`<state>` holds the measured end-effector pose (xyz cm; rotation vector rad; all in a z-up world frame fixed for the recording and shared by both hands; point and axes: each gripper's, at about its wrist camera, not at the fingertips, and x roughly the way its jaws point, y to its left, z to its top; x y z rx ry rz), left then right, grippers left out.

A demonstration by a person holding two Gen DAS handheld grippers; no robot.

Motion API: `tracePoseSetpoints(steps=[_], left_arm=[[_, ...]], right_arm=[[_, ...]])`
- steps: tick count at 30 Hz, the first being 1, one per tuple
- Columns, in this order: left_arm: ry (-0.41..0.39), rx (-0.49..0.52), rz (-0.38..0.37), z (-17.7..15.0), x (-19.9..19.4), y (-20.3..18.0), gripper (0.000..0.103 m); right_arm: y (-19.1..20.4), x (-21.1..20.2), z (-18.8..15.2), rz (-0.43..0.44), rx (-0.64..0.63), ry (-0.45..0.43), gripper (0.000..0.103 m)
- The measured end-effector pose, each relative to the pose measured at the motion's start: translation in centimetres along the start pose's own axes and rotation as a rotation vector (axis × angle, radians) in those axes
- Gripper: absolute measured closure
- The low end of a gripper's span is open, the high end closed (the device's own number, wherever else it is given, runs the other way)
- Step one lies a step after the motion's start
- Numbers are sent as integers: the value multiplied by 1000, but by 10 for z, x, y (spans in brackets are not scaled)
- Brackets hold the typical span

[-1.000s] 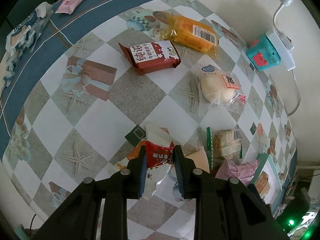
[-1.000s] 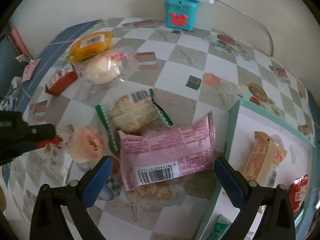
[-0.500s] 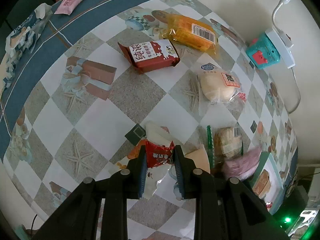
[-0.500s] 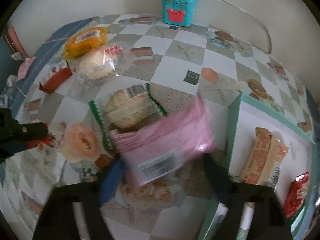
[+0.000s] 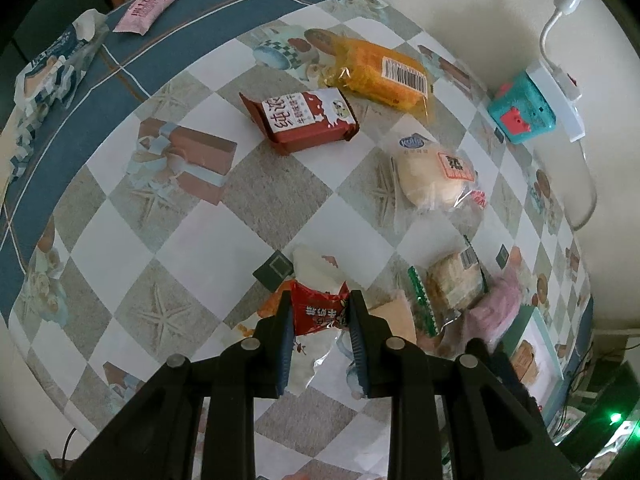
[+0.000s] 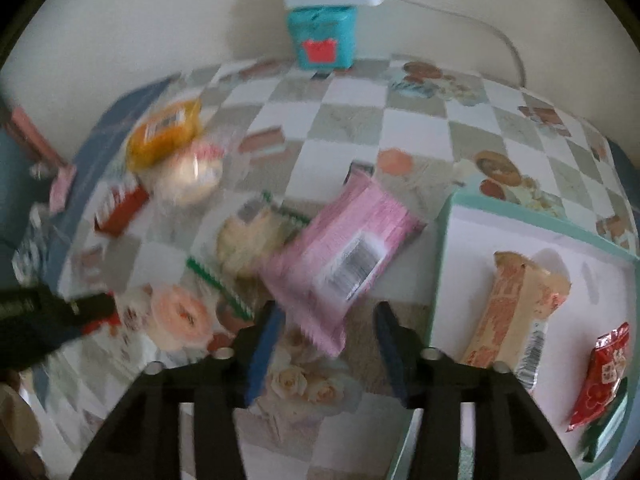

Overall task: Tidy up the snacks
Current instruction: 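Hold the red candy in the left tool while the right tool grasps the pink wafer pack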

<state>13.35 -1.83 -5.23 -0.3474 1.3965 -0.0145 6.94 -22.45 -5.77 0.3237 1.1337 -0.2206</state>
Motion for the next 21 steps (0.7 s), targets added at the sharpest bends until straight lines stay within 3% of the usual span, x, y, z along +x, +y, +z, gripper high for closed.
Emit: tracePoseSetpoints(steps=[3,11,14,21], left_arm=[[4,-2,-9,1,1,2,76],[15,-5,-44,8,7,2,76],[15,-14,-43,12,8,4,76],[29,-20,-52,18,16,5,76]], right_arm=[[-7,1,7,69,64,15,36],[-22,28,19,121,261,98,35],[-25,32,25,104,295,108,27],[-27,37,44,87,339,114,25]])
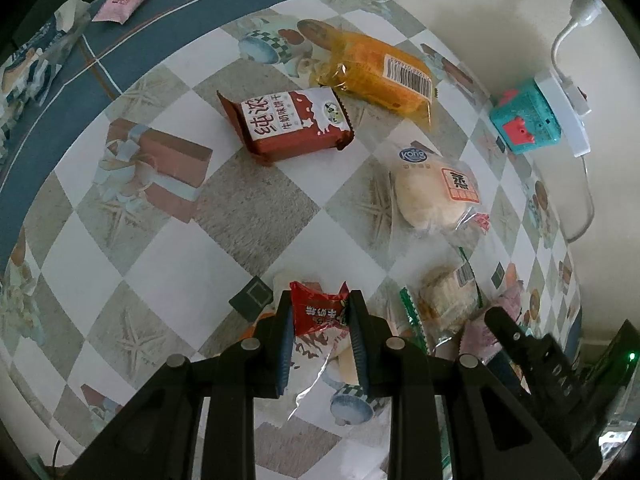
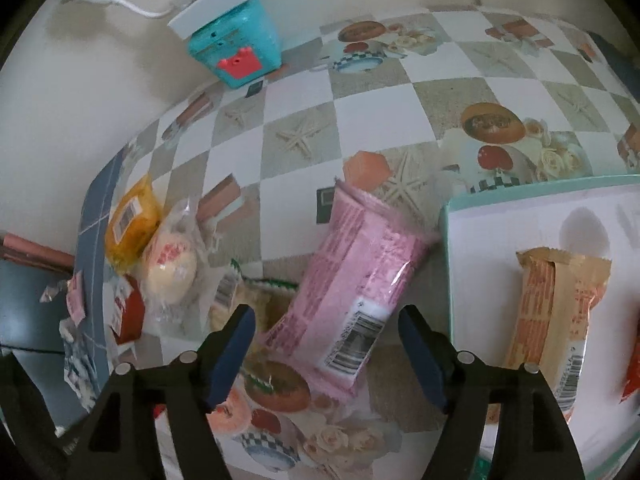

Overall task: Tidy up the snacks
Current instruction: 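Hold the red candy in the left tool while the right tool grasps the pink wafer pack, then carry the red candy and pink pack over the white tray and release both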

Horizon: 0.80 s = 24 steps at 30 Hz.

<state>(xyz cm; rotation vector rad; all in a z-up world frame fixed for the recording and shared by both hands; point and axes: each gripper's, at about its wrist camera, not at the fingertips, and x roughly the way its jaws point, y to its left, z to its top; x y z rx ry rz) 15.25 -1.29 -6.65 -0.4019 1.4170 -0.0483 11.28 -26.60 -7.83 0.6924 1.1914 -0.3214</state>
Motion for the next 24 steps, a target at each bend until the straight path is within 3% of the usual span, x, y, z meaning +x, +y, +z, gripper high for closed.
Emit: tracePoseSetpoints(steps=[11,12,14,17,24], left_arm=[[10,13,-6,2,8,-7,76],[10,13,-6,2,8,-7,76],[12,13,-7,2,7,-7,76],[12,16,-12,2,4,-8,76],[-19,45,-25,-7,-17,-13,76]], right_arm=[[9,17,11,-85,14,2,27],[9,17,12,-94,14,-3,29],[9,15,12,-114,11,-14,49],[7,11,9,-108,9,-20,55],[-1,-25,-13,-64,-8,-66,56]])
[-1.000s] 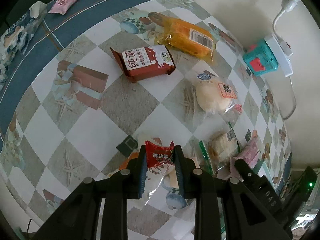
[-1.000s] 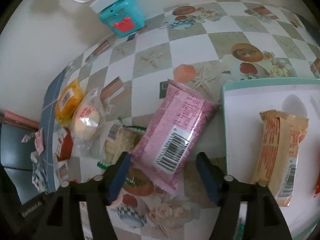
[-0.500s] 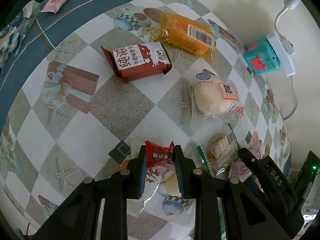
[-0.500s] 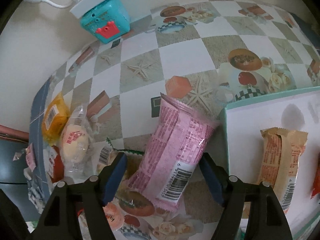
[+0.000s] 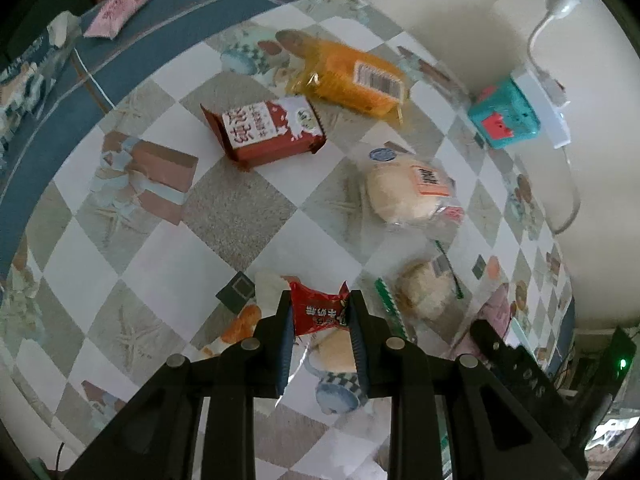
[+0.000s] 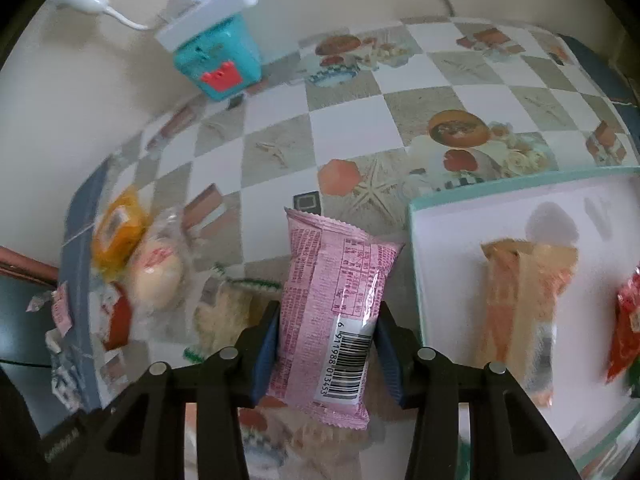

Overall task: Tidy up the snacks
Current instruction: 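Carry the red candy and pink pack over the white tray and release both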

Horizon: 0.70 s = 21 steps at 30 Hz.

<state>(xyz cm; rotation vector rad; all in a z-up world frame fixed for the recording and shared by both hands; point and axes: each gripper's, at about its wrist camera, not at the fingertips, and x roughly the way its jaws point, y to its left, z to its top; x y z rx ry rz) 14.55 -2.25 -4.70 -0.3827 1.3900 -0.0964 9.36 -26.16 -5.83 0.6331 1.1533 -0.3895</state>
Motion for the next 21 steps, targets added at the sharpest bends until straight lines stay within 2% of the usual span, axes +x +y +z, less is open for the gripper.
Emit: tracePoseSetpoints(steps=[7,9,12,15,19,21], left_arm=[[-46,67,-11,-26,-30,-14,76],[-55,96,-17,-36,-36,-18,76],[-60,150,-35,-52,-45,-26,76],[-64,187,-35,-62,-49,-34,76],[-70,179,-9,-66,-49,-32,76],[-63,165,1,-64,-45,-28,76]], right_arm=[[-6,-47,-31,38,-14,-60,56],[-8,-61,-39,39,-20,-82,63],[-11,-75,-50,45,-40,-105,63],[-18,-78,-57,68,-48,-88,65],[-25,-69,-59,72,-58,-65,64],[-22,-59,-56,76,-78,-50,58]])
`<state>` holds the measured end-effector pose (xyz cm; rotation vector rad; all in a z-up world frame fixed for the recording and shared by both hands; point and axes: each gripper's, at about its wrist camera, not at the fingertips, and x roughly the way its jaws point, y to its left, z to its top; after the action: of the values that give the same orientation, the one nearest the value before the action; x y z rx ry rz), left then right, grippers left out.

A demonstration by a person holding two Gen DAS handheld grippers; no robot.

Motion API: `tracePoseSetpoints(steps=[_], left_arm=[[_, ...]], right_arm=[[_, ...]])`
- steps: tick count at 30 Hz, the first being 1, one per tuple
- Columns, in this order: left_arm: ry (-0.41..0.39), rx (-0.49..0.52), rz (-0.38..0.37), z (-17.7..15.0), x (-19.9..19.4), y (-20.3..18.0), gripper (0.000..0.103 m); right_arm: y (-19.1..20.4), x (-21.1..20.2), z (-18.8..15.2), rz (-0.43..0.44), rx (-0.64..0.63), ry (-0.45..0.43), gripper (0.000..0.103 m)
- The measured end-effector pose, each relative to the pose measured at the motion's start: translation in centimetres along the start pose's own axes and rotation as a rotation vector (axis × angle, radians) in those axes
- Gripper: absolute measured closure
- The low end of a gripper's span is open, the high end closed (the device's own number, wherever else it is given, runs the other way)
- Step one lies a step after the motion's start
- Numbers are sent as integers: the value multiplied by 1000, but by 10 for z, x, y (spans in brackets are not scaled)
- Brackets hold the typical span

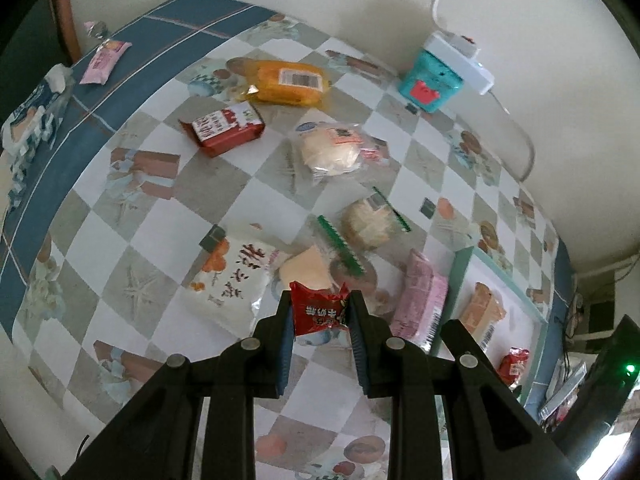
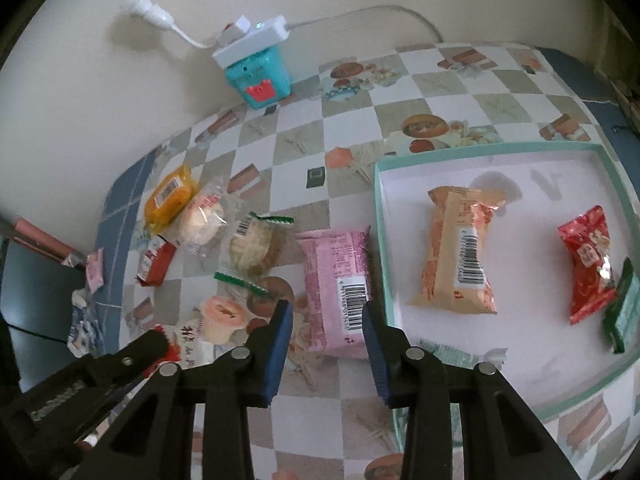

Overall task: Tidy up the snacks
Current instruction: 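Carry the red candy and pink pack over the white tray and release both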

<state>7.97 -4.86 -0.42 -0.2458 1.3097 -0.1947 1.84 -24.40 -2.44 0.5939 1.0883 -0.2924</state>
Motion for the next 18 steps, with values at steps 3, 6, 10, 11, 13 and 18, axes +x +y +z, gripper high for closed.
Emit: tracePoseSetpoints(steps=[3,6,10,11,13,18], left_arm=[[11,-23,10,2,5,8,76],[11,-38,22,5,7,13,76],[11,-39,31,7,10,15,76],[13,-37,31,7,11,14,76],[17,-31,31,7,12,12,76],[19,-21,30,6,13,11,76]], right_arm=[[5,19,4,-8,-22,25,41],[8,33,9,-61,-53,31,41],[6,50,11,-82,-67,54,41],[6,53,11,-90,-73,60,41],[13,56,10,-115,-112,55,42],[16,56,5,-140,-162,41,64]])
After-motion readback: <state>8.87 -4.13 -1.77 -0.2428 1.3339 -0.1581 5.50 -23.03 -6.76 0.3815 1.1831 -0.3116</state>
